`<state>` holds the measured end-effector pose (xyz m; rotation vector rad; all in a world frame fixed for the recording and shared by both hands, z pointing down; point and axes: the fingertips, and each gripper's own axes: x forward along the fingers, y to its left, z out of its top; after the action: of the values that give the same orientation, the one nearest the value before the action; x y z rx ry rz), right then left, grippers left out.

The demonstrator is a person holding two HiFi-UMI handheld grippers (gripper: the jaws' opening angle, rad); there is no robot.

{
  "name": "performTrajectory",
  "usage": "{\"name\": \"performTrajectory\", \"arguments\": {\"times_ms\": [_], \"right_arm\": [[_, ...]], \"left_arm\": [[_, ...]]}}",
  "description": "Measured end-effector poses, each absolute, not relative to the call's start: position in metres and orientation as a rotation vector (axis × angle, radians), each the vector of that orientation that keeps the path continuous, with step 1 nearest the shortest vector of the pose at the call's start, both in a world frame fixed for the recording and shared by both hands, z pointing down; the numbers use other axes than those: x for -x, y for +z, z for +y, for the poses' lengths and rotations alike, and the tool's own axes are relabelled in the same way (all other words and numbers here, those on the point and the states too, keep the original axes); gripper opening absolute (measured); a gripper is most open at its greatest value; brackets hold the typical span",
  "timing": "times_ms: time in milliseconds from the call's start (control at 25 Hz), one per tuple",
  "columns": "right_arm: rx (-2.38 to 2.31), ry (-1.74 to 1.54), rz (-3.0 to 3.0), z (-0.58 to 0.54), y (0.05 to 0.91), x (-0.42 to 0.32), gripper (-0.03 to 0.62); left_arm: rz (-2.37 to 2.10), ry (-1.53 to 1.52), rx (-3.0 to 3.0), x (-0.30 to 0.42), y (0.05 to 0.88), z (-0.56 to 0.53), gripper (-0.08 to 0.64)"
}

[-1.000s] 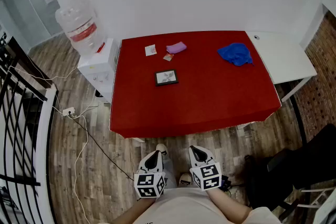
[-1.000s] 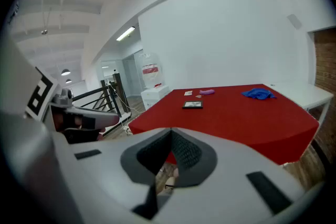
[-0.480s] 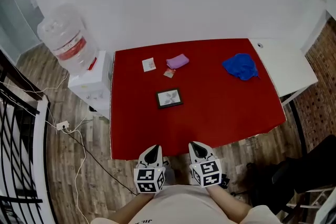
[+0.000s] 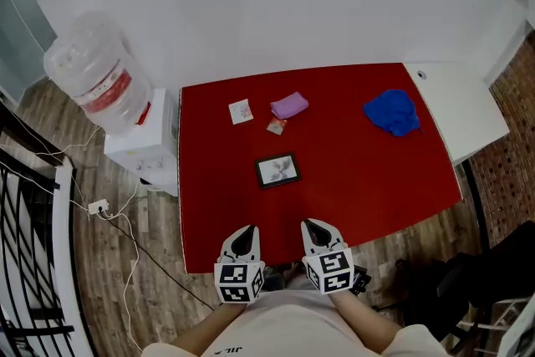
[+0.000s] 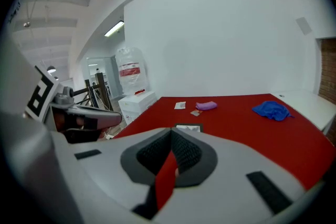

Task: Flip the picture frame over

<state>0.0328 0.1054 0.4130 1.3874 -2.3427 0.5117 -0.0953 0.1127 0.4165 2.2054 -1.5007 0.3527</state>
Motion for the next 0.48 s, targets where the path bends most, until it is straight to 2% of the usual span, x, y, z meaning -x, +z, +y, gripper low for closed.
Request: {"name": "performTrajectory", "arguments": {"times_ms": [480], "right_arm": [[-1.317,0.529,-2.338,0.060,0.424,-0.040,0.003]], "left_arm": [[-1.539,0.367,-2.131,0.095,0.428,0.074,0.006]]}}
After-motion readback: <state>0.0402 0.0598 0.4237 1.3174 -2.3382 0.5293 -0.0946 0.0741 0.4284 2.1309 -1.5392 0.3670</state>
